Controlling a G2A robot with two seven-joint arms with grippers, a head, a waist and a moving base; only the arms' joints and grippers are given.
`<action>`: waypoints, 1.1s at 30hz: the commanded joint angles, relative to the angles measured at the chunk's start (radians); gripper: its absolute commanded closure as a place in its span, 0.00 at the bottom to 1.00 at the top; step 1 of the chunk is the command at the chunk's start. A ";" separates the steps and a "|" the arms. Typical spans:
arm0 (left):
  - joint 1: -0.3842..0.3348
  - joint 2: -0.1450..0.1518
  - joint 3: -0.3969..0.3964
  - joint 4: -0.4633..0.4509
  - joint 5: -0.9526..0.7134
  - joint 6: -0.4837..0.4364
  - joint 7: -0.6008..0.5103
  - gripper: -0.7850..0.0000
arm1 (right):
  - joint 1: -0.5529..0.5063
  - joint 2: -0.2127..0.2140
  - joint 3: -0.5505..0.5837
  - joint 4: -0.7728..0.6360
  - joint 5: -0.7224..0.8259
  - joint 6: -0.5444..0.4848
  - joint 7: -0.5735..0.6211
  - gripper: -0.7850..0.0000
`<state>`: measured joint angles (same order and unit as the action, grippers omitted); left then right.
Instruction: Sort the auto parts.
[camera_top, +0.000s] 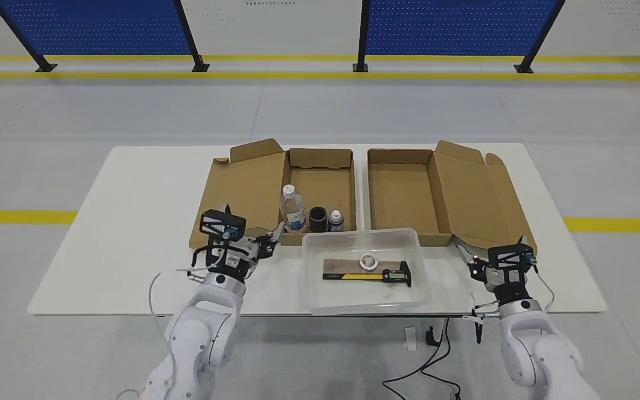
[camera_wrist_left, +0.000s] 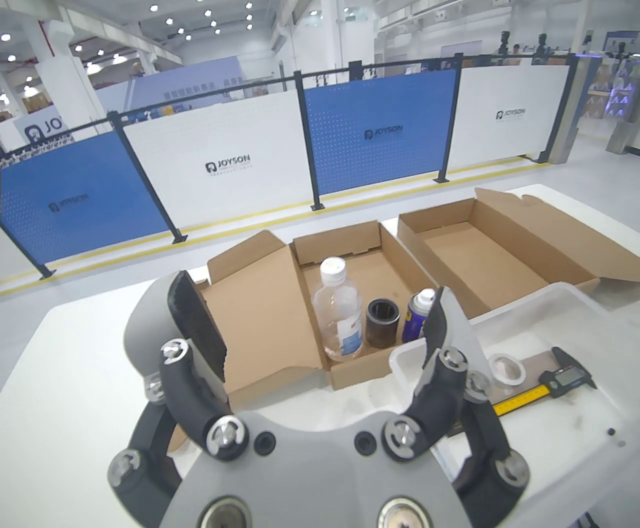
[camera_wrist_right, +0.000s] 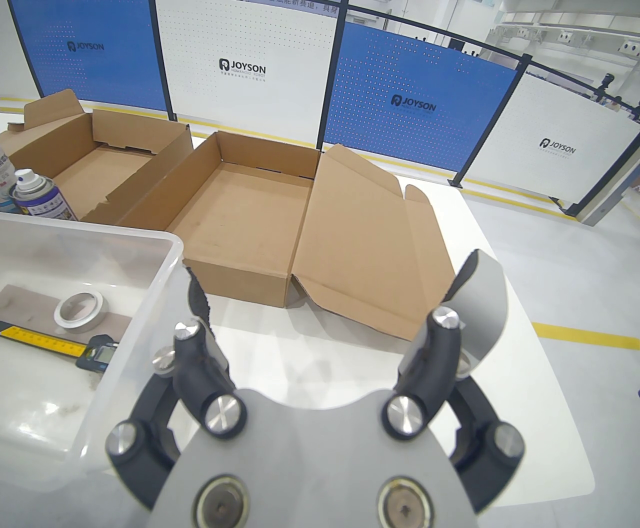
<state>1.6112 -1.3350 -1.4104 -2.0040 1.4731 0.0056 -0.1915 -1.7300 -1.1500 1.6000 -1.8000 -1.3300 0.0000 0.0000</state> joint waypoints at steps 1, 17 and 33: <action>0.022 0.006 -0.030 -0.013 0.064 -0.035 0.029 0.00 | 0.000 0.000 0.000 0.000 0.000 0.000 0.000 0.00; 0.086 0.012 -0.092 -0.047 0.038 -0.039 0.050 0.00 | 0.000 0.000 0.000 0.000 0.000 0.000 0.000 0.00; 0.086 0.012 -0.092 -0.047 0.038 -0.039 0.050 0.00 | 0.153 0.000 -0.104 -0.222 -0.026 -0.121 0.536 0.00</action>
<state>1.6969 -1.3233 -1.5021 -2.0505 1.5110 -0.0331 -0.1416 -1.5918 -1.1492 1.5117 -2.0036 -1.3634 -0.1130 0.4456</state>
